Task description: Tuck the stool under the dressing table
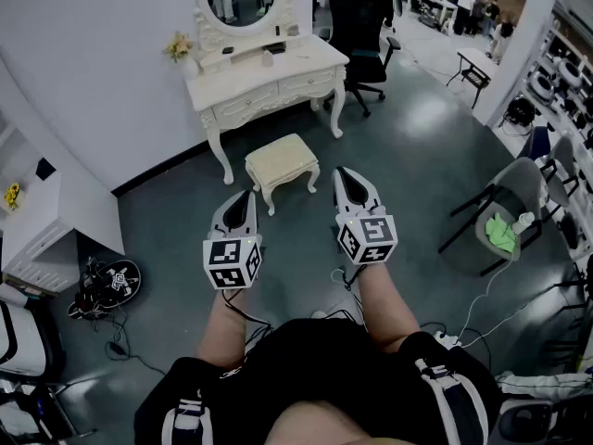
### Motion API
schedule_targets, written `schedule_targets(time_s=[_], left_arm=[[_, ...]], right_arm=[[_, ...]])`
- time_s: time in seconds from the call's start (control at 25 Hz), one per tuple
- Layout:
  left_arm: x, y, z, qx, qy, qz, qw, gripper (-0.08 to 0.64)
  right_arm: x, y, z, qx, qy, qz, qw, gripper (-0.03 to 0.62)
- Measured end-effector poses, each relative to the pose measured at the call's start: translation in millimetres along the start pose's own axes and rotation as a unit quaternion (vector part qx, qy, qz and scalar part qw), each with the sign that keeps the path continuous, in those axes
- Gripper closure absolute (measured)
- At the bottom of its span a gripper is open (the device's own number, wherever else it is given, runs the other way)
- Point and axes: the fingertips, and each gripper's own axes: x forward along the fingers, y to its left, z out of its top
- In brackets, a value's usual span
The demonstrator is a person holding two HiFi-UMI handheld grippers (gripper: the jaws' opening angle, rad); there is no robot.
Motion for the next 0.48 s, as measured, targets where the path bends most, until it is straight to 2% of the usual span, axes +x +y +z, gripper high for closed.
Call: schedule_targets(time_s=[0.48], left_arm=[[31.1, -31.8, 2.3, 0.003, -0.002, 0.015, 0.9999, 0.541]], right_arm=[[2.5, -47.8, -0.7, 0.015, -0.008, 0.011, 1.000, 0.577]])
